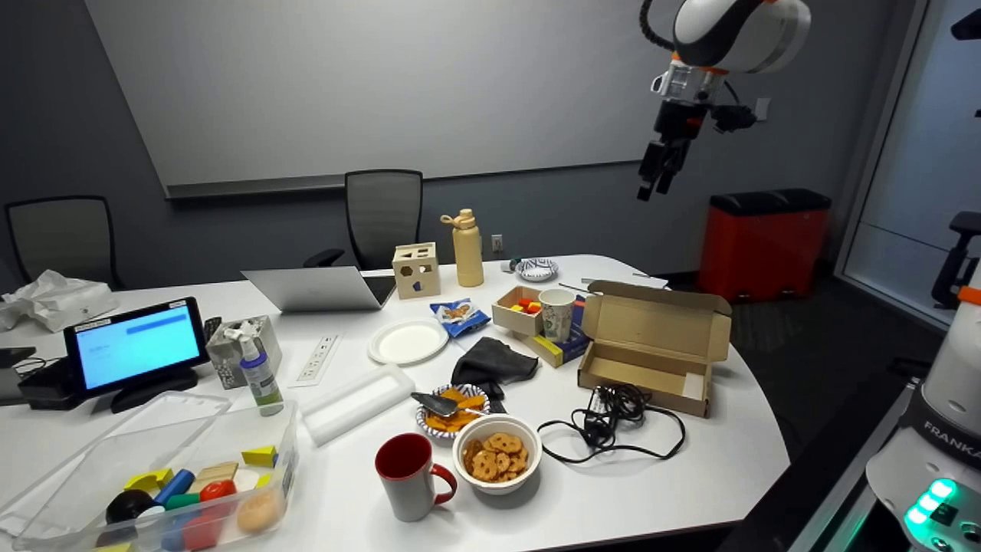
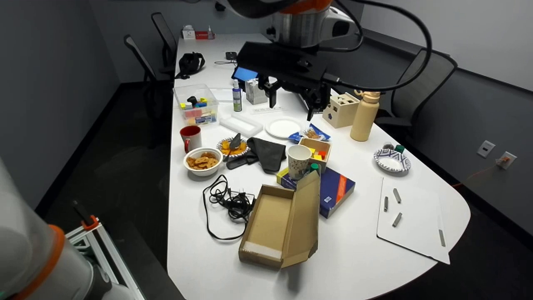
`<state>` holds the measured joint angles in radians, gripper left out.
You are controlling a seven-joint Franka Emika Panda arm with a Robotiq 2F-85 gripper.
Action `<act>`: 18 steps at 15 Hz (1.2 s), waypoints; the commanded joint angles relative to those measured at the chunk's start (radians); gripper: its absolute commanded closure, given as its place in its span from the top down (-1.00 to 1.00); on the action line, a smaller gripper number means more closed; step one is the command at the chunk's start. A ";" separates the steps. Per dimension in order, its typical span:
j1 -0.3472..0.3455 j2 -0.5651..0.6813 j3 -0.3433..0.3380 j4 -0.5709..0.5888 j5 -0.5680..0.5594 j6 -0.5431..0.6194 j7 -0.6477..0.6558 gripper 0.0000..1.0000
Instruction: Use the towel to wipe the inside of the brown box.
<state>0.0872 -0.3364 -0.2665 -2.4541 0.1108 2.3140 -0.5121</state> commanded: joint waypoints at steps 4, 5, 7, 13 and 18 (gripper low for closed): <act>0.072 0.423 0.128 0.202 0.304 0.182 -0.241 1.00; 0.057 0.485 0.170 0.241 0.337 0.193 -0.274 1.00; 0.022 0.609 0.256 0.333 0.353 0.185 -0.304 1.00; -0.019 0.984 0.393 0.622 0.135 0.284 -0.252 1.00; -0.027 1.260 0.426 0.886 -0.012 0.300 -0.214 1.00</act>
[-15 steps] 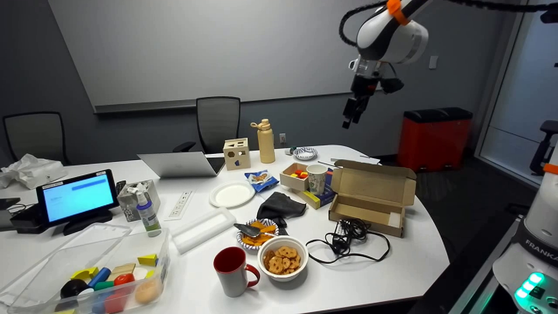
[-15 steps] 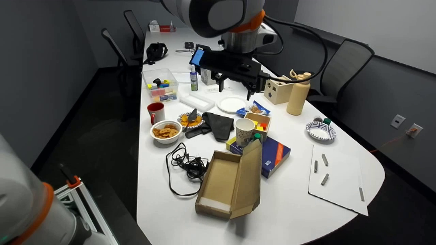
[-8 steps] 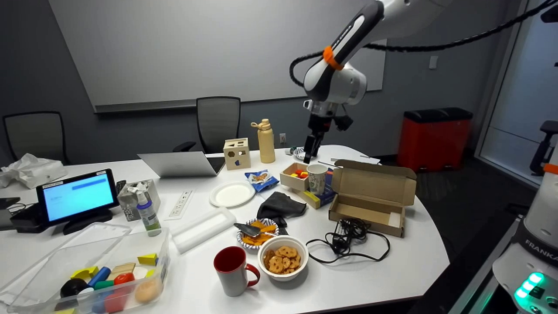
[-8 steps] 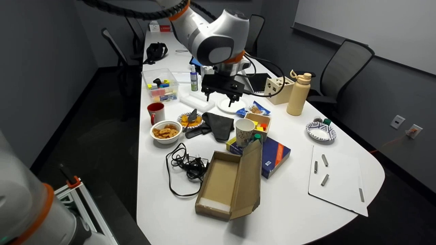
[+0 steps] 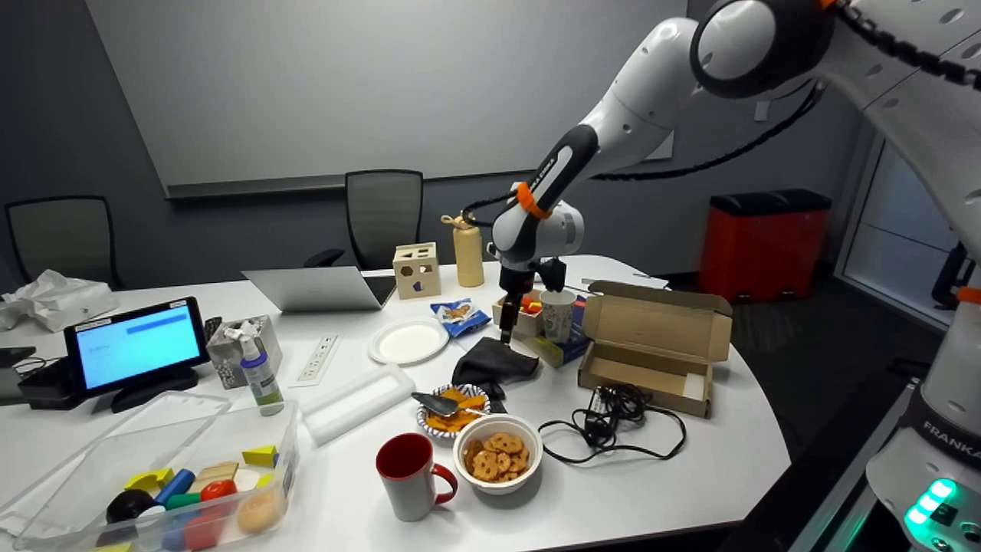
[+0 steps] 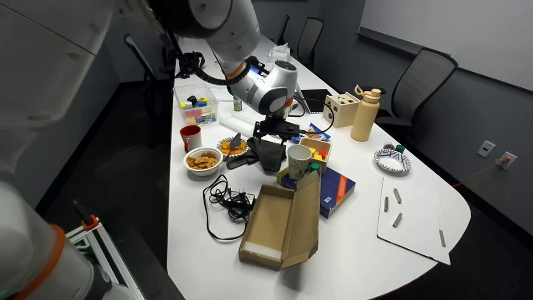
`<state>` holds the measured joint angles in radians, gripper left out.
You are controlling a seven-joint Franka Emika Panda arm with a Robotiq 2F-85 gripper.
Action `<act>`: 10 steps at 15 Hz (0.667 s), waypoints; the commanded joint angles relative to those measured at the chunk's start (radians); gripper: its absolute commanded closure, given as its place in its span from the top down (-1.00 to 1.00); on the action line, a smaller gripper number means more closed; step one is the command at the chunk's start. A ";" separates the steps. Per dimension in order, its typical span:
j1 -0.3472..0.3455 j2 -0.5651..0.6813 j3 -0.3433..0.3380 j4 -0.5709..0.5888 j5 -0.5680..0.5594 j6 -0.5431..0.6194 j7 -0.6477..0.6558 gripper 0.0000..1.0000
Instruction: Use the towel to wipe the inside of the brown box.
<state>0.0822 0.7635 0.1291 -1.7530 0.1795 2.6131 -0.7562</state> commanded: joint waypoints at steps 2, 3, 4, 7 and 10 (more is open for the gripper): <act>-0.020 0.232 0.038 0.265 -0.121 -0.004 0.037 1.00; -0.016 0.258 0.039 0.295 -0.138 -0.005 0.042 1.00; -0.012 0.284 0.040 0.321 -0.156 -0.005 0.045 1.00; -0.008 0.346 0.046 0.384 -0.194 -0.006 0.056 0.32; 0.000 0.376 0.045 0.424 -0.226 -0.010 0.078 -0.16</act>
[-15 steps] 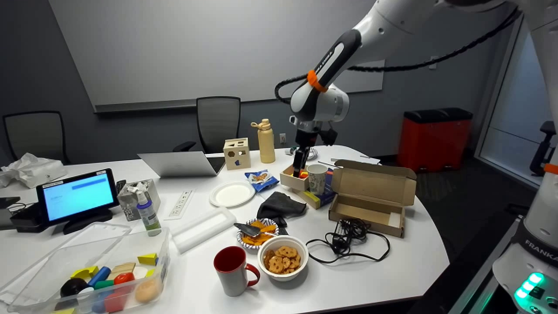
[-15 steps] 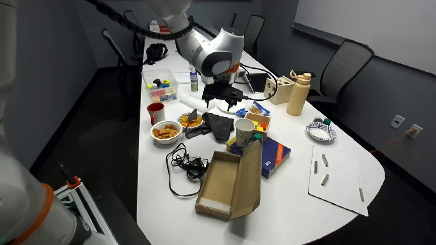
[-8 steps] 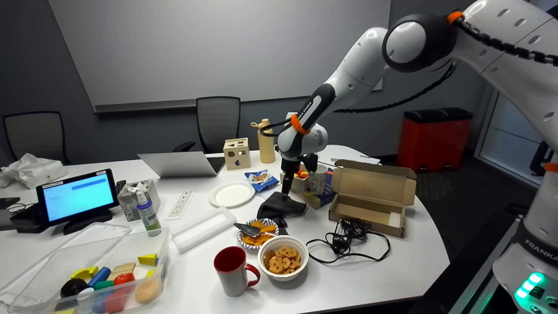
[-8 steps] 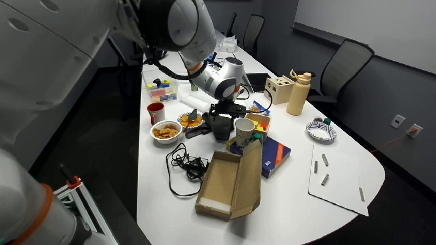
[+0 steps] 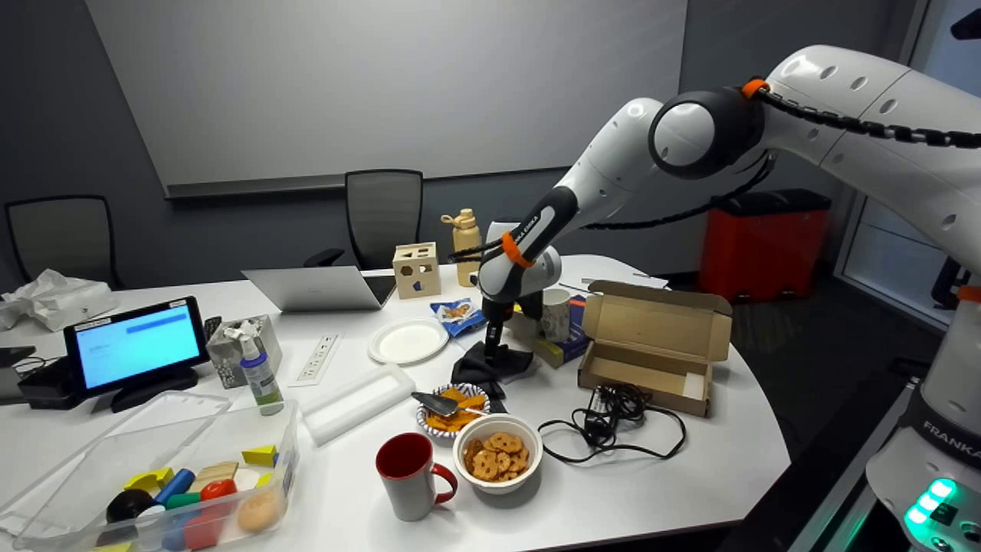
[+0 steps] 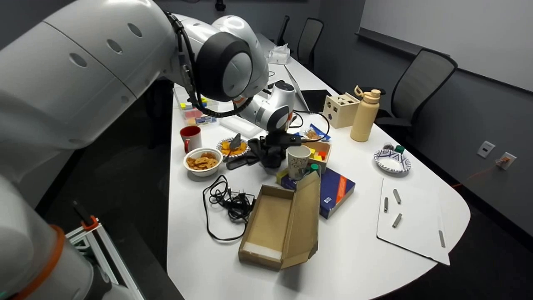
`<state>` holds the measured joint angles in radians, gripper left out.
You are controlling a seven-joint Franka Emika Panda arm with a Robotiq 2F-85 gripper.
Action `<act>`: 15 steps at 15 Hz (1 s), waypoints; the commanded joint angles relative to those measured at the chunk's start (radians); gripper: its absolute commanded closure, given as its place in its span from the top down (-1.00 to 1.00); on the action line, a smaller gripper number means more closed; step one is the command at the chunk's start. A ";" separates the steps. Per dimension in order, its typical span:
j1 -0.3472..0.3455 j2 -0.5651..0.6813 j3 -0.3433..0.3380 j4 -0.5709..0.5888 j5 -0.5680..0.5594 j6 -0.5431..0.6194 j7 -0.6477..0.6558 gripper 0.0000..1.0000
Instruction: Use the towel to wipe the inside of the brown box.
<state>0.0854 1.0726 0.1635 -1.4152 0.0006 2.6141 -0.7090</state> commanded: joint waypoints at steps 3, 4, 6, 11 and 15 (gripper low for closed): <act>-0.004 0.074 0.011 0.104 -0.065 -0.009 0.047 -0.64; -0.005 0.073 0.012 0.109 -0.066 -0.011 0.049 -0.76; -0.005 0.058 0.011 0.104 -0.067 -0.015 0.055 -0.99; 0.014 -0.062 0.000 0.000 -0.082 -0.042 0.118 -0.96; 0.028 -0.190 0.009 -0.080 -0.102 -0.155 0.177 -0.96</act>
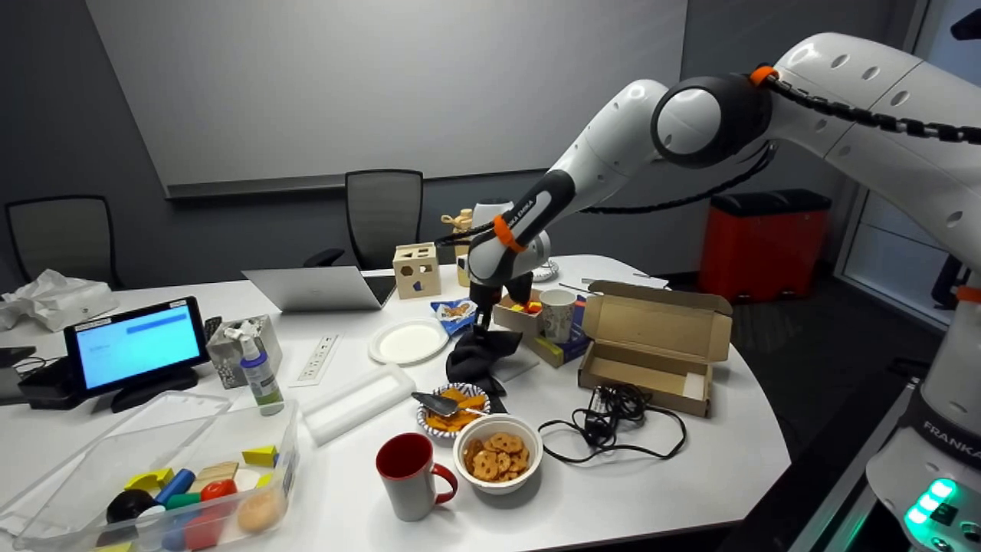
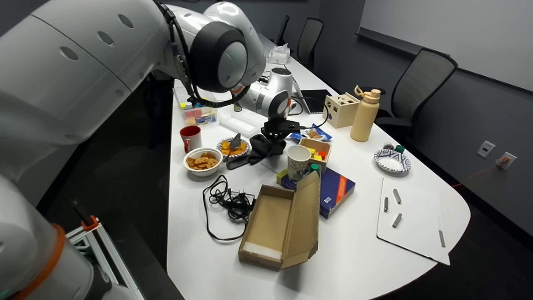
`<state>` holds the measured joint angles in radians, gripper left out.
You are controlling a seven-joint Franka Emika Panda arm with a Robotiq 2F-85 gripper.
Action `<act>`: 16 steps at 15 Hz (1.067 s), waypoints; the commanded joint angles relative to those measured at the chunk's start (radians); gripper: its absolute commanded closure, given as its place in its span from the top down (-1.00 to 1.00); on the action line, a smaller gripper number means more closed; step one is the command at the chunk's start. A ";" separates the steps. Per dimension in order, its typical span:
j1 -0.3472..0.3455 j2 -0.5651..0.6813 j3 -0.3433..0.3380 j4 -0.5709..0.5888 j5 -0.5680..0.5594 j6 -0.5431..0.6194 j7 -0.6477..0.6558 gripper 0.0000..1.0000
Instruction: Use the towel to wipe the inside of the brown box.
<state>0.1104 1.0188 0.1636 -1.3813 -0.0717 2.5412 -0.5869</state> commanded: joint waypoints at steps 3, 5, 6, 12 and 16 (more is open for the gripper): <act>0.016 -0.266 0.007 -0.216 -0.035 -0.146 0.099 -0.96; 0.036 -0.369 -0.027 -0.309 -0.061 -0.161 0.185 -0.96; 0.042 -0.418 -0.042 -0.350 -0.072 -0.173 0.231 -0.96; 0.025 -0.710 -0.067 -0.632 -0.040 -0.240 0.449 -0.96; 0.005 -0.890 -0.081 -0.841 0.010 -0.249 0.579 -0.96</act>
<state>0.1327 0.3008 0.0941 -2.0268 -0.0955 2.2915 -0.1074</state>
